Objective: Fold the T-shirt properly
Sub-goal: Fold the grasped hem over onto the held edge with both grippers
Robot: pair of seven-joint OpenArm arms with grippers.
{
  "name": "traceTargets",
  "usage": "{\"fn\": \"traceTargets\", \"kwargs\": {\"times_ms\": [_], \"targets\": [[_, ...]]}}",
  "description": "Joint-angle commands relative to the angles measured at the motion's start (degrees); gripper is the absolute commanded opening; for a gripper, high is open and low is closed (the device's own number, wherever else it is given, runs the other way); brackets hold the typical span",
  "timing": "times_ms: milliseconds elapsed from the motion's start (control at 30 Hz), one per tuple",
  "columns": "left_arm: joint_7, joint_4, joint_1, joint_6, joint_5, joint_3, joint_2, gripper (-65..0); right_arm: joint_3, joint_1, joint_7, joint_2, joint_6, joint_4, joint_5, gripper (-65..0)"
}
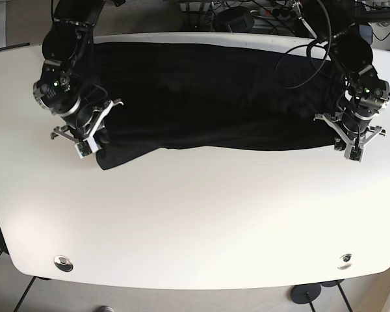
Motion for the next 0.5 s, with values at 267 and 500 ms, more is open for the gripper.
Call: {"fn": "traceTargets", "kwargs": {"times_ms": [267, 500], "targets": [[-1.2, 2.5, 7.2, 0.2, -0.5, -4.2, 0.1, -64.6, 2.5, -11.9, 0.8, -0.8, 0.59, 5.0, 0.3, -62.9], [-1.3, 1.8, 11.0, 0.2, -0.1, -3.9, -0.2, -63.9, 2.5, -16.6, 0.9, -1.1, 0.59, 5.4, 0.9, -62.5]]}}
